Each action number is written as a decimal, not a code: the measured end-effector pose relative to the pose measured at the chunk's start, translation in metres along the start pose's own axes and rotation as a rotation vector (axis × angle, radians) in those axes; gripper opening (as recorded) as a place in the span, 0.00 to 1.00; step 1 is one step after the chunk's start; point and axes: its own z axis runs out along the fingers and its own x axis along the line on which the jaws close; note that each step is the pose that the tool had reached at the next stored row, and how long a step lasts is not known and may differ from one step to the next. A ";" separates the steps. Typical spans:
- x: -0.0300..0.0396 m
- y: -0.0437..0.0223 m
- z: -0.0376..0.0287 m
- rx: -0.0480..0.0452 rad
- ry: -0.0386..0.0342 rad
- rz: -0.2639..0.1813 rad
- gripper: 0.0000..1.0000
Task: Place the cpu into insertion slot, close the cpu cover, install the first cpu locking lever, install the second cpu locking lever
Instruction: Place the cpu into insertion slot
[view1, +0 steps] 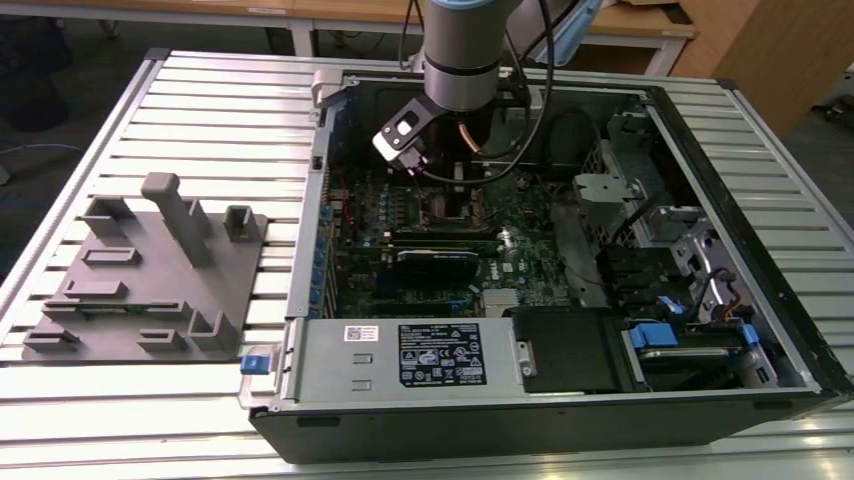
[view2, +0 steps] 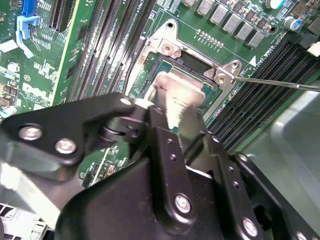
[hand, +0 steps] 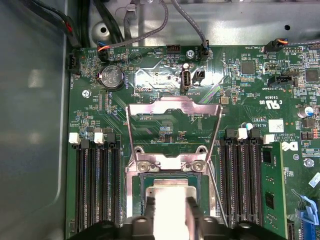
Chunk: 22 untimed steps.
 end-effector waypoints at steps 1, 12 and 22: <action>0.0000 0.0000 0.0000 0.0000 0.0000 0.000 0.36; 0.0000 0.0000 0.0000 0.0000 -0.0001 0.000 0.10; -0.0001 -0.0013 0.0013 -0.0015 0.0008 -0.002 0.10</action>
